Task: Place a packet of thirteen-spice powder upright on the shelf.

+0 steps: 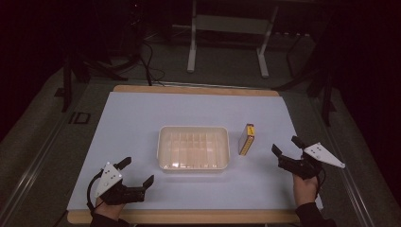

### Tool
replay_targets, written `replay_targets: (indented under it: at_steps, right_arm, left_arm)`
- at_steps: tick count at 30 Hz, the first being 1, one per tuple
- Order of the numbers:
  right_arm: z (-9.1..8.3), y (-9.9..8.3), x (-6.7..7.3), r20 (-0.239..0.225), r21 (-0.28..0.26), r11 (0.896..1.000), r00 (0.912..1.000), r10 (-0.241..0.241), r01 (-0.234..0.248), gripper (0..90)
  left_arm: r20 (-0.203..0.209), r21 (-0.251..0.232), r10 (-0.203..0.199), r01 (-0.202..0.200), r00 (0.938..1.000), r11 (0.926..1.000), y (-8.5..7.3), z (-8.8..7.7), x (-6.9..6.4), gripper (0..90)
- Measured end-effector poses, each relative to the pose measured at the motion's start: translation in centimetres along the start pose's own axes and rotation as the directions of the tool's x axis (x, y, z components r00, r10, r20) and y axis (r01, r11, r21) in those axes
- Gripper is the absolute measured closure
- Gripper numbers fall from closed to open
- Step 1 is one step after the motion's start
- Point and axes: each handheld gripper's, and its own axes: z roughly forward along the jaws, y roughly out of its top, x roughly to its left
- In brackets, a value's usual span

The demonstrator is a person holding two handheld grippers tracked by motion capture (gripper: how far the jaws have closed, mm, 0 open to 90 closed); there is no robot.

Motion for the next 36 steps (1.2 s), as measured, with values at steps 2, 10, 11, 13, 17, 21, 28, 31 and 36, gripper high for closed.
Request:
replay_targets:
  at_steps: [2,10,11,13,17,21,28,31,36]
  right_arm:
    - [0.1,0.0,-0.1,-0.003,0.005,1.000,1.0000,0.001,-0.001,14.1]
    - [0.6,0.2,0.1,-0.040,0.010,1.000,0.9991,-0.018,0.018,13.8]
    - [0.7,0.3,0.1,-0.049,0.019,1.000,0.9986,-0.018,0.019,13.8]
    - [0.8,0.4,0.1,-0.060,0.032,0.999,0.9981,-0.017,0.019,14.0]
    - [1.0,0.9,-0.2,-0.065,0.053,0.998,0.9977,-0.017,0.020,14.0]
    - [1.3,1.8,-0.3,-0.084,0.074,0.997,0.9962,-0.023,0.029,14.0]
    - [1.3,2.9,-0.6,-0.177,0.088,0.995,0.9839,-0.025,0.041,14.4]
    - [1.2,3.2,-0.6,-0.197,0.098,0.993,0.9798,-0.037,0.058,14.4]
    - [1.2,3.5,-0.4,-0.206,0.139,0.988,0.9779,-0.036,0.066,14.4]
  left_arm:
    - [0.002,-0.001,0.003,-0.003,1.0000,1.0000,0.0,0.0,0.0,0.0]
    - [0.012,-0.009,0.000,0.000,0.9999,1.0000,0.0,-0.2,-0.1,0.0]
    - [0.013,-0.003,-0.001,0.001,0.9999,1.0000,0.0,-0.2,-0.1,0.0]
    - [0.015,0.000,-0.005,0.005,0.9999,1.0000,0.0,-0.2,-0.1,0.0]
    - [0.015,0.007,-0.001,0.001,0.9999,1.0000,0.0,-0.2,-0.3,0.0]
    - [0.013,0.007,0.001,-0.001,0.9999,1.0000,0.0,-0.4,-0.4,0.0]
    - [0.024,0.009,0.006,-0.006,0.9997,0.9999,0.0,-0.6,-0.3,0.0]
    - [0.029,0.011,0.008,-0.008,0.9995,0.9999,0.0,-0.6,-0.4,0.0]
    - [0.038,0.019,0.009,-0.010,0.9993,0.9998,-0.1,-0.5,-0.4,0.0]
